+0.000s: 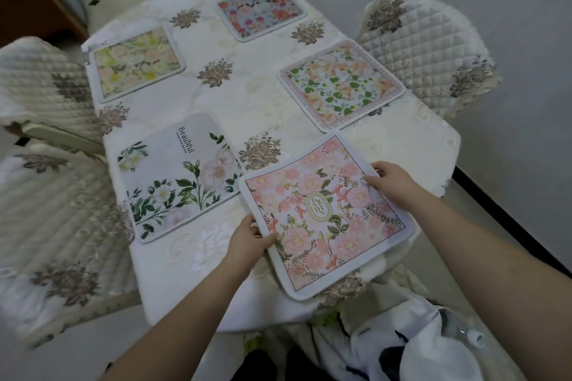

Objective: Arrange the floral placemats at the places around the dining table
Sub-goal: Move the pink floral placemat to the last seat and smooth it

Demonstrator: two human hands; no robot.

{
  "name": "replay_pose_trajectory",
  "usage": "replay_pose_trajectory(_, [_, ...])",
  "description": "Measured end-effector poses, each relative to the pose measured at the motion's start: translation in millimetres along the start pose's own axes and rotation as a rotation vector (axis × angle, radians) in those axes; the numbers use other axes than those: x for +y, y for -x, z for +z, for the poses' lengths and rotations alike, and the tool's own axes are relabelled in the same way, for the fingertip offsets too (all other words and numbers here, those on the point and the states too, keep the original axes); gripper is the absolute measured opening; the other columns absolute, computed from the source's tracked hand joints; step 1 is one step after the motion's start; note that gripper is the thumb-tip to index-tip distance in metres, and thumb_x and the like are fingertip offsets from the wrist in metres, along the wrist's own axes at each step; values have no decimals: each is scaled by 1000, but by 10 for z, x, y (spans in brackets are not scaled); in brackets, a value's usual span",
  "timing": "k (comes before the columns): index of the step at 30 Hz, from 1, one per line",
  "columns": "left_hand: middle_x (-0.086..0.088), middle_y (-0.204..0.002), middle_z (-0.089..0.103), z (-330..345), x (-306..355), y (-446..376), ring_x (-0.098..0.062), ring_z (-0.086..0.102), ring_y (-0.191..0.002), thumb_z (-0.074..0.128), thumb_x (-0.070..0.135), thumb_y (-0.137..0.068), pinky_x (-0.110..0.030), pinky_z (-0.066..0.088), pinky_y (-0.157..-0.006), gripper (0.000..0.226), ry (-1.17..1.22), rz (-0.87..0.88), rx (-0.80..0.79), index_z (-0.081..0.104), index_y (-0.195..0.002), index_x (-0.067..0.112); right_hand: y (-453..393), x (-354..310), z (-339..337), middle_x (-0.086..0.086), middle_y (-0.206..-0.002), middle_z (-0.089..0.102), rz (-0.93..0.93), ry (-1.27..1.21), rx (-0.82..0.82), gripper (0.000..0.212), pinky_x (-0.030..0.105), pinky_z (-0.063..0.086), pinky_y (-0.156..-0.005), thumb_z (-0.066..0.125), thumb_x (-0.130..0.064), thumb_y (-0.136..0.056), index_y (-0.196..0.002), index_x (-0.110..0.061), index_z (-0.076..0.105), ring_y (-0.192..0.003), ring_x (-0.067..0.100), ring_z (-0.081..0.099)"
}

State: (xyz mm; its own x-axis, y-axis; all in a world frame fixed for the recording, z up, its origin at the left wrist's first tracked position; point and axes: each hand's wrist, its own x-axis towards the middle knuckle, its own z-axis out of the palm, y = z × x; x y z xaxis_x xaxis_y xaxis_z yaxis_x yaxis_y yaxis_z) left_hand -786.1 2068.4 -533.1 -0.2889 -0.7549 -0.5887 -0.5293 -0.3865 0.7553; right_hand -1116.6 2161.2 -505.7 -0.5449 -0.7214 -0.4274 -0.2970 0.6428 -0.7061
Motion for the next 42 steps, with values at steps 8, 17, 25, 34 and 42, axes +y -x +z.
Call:
replay_pose_trajectory(8, [-14, -102, 73, -4, 25, -11, -27, 74, -83, 65, 11, -94, -33, 61, -65, 19, 45, -125, -51, 60, -112, 8, -106, 190, 116, 12, -112, 68, 19, 17, 104, 37, 29, 40, -75, 66, -15, -93, -129, -10, 59, -87, 24, 59])
replay_pose_trajectory(17, [-14, -72, 72, -12, -70, -32, -19, 69, -52, 71, 16, -92, -34, 61, -56, 18, -94, -141, -47, 63, -87, 2, -147, 257, 219, 23, -128, 61, -19, 158, 132, 44, 31, 43, -84, 54, 2, -91, -135, -4, 57, -112, 37, 61])
replay_pose_trajectory(25, [-8, -56, 69, -48, -119, -40, -16, 64, -43, 75, 20, -89, -25, 53, -44, 27, -202, -126, -31, 63, -74, 3, -50, 296, 276, 23, -129, 57, -34, 202, 202, 47, 42, 48, -94, 53, 2, -92, -138, -6, 55, -114, 39, 57])
replay_pose_trajectory(34, [1, -52, 69, -74, -59, -16, -8, 62, -41, 77, 31, -88, -19, 49, -45, 35, -407, -75, -46, 66, -65, 7, 25, 334, 303, 25, -128, 53, -69, 359, 205, 48, 47, 46, -94, 52, -4, -97, -144, -11, 50, -115, 41, 51])
replay_pose_trajectory(42, [-5, -51, 68, -73, -90, 3, -10, 61, -41, 70, 46, -90, -24, 57, -59, 53, -647, 17, -20, 70, -63, 0, 125, 366, 323, 23, -133, 50, -84, 408, 228, 53, 46, 40, -91, 51, -4, -95, -146, -15, 46, -117, 42, 46])
